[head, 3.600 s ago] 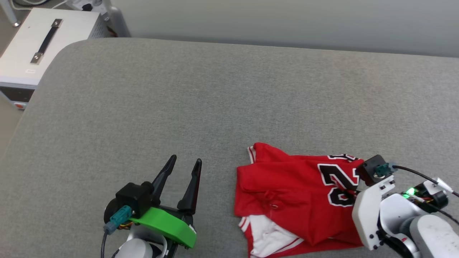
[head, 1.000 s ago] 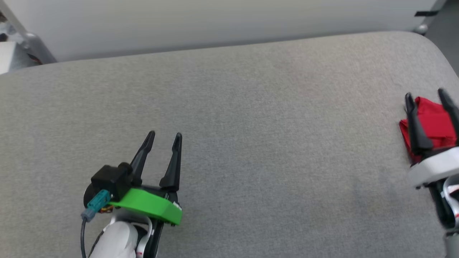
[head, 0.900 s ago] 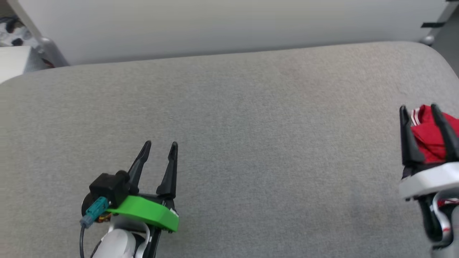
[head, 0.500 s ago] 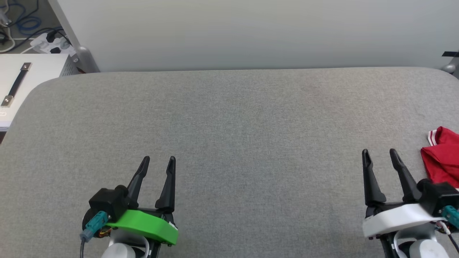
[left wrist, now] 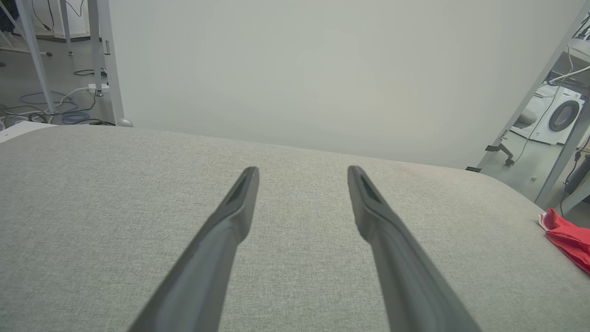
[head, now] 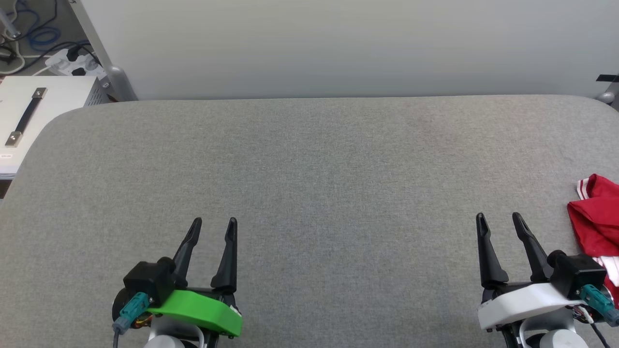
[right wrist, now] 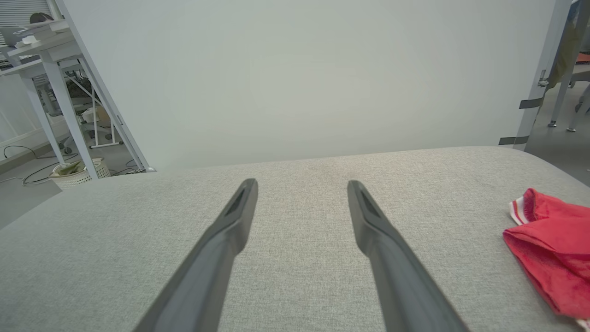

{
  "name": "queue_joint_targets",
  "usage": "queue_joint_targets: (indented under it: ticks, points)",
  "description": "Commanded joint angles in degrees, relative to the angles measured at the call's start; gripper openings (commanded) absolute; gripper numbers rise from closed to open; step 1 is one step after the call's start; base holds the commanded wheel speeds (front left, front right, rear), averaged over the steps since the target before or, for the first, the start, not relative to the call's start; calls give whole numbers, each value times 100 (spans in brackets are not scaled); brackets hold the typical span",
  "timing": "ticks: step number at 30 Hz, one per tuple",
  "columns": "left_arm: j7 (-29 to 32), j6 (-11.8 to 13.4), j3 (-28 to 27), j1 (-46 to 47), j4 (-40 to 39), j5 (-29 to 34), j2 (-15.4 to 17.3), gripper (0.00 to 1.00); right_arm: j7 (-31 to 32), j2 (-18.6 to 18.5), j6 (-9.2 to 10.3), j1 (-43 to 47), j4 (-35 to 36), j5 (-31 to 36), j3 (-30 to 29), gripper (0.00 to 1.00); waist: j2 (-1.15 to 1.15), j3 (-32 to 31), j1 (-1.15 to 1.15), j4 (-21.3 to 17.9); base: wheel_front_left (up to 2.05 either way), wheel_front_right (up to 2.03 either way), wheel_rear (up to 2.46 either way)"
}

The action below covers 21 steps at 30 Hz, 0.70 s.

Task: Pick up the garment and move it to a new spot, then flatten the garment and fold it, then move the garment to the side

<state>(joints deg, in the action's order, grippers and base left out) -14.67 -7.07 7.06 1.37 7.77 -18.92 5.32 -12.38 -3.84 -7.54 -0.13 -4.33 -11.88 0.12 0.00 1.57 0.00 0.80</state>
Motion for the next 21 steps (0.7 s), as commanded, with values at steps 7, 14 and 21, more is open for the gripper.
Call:
queue_joint_targets:
  ticks: [7, 14, 21]
  points:
    - [-32, -40, 65, -83, 3, -12, -16, 100, -40, 32, 5, 26, -37, 36, 34, 100, 0, 4, 0, -13, 0, 0, 0]
    - [-32, -41, 80, -53, 23, -55, 2, 100, -41, 42, 5, 14, -53, 17, 34, 100, 0, 19, 0, -10, 0, 0, 0]
    - [42, -8, 55, -15, 4, 15, -11, 0, 29, 14, 0, 0, -33, 30, 15, 0, 0, 16, 0, -12, 0, 0, 0]
